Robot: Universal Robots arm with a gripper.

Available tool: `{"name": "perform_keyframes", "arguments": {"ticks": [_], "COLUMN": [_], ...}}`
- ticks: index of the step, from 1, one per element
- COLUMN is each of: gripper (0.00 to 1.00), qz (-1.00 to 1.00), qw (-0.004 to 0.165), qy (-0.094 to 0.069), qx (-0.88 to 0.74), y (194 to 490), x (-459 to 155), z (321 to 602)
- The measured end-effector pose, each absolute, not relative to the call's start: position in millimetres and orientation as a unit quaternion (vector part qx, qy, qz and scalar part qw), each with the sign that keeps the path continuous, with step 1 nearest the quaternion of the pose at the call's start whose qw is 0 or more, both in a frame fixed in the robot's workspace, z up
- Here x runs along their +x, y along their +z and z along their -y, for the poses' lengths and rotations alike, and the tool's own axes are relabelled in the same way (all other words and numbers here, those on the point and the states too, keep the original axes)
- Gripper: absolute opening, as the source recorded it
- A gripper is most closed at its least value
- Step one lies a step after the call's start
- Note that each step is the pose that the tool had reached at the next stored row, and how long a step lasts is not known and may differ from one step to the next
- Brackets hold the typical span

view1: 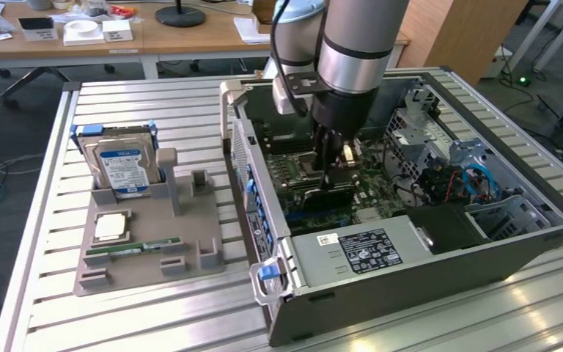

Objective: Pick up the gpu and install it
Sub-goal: 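Insert the gpu into the slot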

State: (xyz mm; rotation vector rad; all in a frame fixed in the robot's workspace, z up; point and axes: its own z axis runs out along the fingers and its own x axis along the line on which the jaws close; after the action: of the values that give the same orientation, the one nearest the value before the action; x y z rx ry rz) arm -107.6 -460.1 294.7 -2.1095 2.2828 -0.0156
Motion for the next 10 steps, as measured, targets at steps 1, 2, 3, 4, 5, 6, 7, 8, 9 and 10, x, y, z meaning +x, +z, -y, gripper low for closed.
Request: {"name": "perform_keyframes", "arguments": {"ticks": [1,2,3,4,5,6,7,8,9,10], "gripper": [0.46,0.46,0.46,0.46,0.46,0.46,0.46,0.46,0.46,0.46], "qz": [-0.734,-0.734,-0.734,-0.734,-0.734,-0.734,-0.734,-0.734,-0.734,-0.734], "qw": [0.017,0.017,0.017,0.017,0.017,0.017,0.017,0.017,0.017,0.017], "qy": [-0.005,-0.005,-0.005,-0.005,-0.005,-0.005,-0.005,-0.005,-0.005,-0.005], "qx": [-0.679,-0.679,-0.679,-0.679,-0.679,-0.679,-0.679,-0.679,-0.679,-0.679], "y": [295.2,295.2,295.2,295.3,295.3,295.3,295.3,295.3,295.3,295.3], "x": [-107.7,-107.6,-107.6,-107.6,-107.7,-107.7,-107.6,-107.7,-107.7,-107.6], "z": [460.1,460.1,460.1,460.1,460.1,460.1,460.1,460.1,460.1,460.1]}}
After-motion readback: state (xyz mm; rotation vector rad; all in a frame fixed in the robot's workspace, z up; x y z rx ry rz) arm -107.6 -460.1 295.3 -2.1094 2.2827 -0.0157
